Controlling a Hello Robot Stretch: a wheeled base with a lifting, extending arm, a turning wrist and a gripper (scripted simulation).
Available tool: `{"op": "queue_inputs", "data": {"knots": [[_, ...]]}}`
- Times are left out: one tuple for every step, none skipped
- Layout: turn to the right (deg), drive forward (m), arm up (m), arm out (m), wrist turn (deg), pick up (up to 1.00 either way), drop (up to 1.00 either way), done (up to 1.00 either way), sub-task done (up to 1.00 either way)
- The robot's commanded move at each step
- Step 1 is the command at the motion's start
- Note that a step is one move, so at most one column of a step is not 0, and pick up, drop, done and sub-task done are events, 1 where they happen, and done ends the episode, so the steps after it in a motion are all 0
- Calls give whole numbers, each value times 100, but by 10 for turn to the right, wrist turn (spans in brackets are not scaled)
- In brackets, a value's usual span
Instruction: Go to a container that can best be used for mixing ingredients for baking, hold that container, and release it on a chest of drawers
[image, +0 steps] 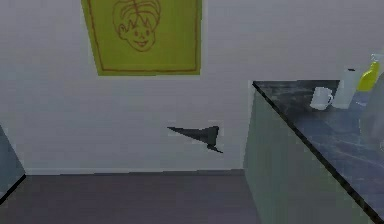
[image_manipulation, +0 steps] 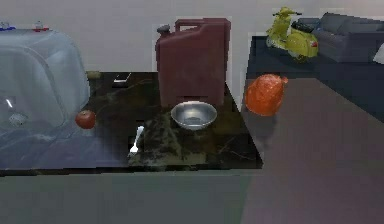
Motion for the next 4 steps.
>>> {"op": "queue_inputs", "data": {"knots": [[0,0,38,0,0,0,0,0,0],[0,0,0,32,0,0,0,0,0],[0,0,0,0,450,0,0,0,0],[0,0,0,0,450,0,0,0,0]]}}
